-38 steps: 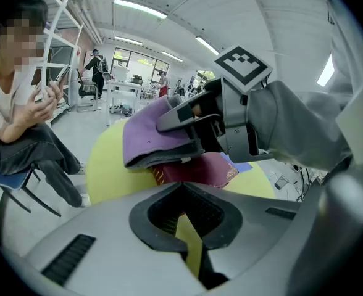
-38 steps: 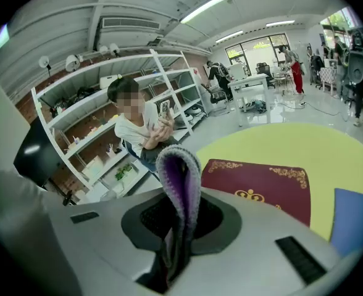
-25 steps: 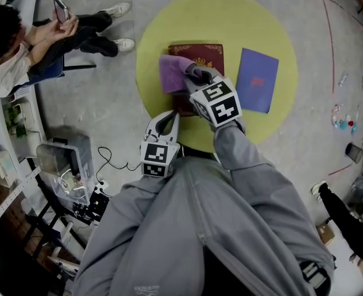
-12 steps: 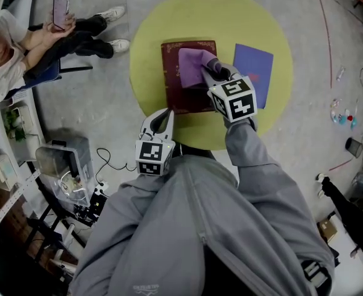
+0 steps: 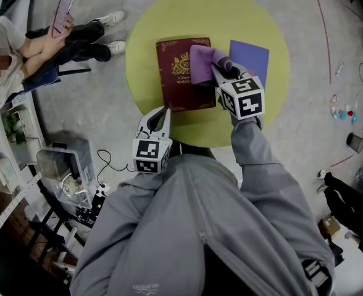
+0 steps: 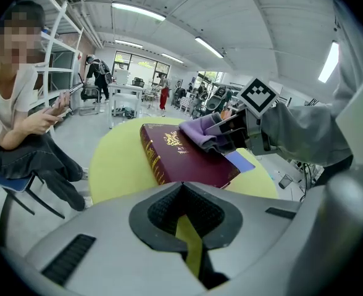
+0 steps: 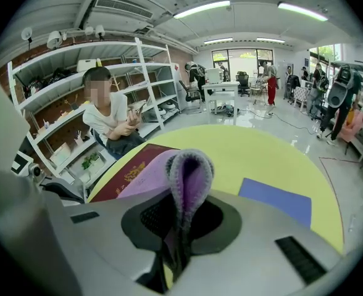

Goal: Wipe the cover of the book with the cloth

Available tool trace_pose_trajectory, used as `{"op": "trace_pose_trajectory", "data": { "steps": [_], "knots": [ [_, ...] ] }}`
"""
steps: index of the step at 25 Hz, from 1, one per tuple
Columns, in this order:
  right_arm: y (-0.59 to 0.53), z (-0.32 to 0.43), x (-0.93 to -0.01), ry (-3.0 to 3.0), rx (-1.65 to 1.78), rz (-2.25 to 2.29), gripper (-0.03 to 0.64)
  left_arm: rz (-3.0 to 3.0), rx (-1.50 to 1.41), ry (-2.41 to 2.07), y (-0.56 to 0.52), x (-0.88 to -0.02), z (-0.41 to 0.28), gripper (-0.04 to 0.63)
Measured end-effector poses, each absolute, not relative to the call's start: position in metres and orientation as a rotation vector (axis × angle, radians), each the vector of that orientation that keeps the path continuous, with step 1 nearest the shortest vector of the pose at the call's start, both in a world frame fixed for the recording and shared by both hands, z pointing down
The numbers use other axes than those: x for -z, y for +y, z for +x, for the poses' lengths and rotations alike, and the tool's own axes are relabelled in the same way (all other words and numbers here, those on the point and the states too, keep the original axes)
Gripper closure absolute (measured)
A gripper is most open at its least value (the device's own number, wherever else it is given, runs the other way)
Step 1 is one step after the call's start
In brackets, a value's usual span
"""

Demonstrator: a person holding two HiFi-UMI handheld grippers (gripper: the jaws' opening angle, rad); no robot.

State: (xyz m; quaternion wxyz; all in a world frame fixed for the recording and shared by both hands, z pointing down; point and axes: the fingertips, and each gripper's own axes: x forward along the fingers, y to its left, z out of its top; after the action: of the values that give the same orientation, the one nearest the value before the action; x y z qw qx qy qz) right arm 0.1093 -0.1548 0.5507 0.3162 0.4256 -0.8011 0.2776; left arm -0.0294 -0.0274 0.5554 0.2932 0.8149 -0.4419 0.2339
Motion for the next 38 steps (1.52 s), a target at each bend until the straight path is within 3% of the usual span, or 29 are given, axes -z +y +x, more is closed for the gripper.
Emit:
{"op": "trace_pose_trajectory", "data": {
  "steps": [19, 30, 38],
  "knots": [
    [-0.113, 0.19, -0.529, -1.979, -0.766, 1.325, 0.558, 2.179, -0.644, -1.147, -0.022, -0.556, -0.033, 0.578],
    [-0.11, 0.119, -0.444, -2.249, -0.643, 1.207, 0.558, 2.181, -0.644, -1.139, -0.019, -0.555, -0.034, 0.578],
    [-0.095, 0.038, -0.434, -2.43, -0.713, 0.971, 0.558, 2.178, -0.639, -1.139, -0.018, -0.552, -0.031, 0.578]
  ]
}}
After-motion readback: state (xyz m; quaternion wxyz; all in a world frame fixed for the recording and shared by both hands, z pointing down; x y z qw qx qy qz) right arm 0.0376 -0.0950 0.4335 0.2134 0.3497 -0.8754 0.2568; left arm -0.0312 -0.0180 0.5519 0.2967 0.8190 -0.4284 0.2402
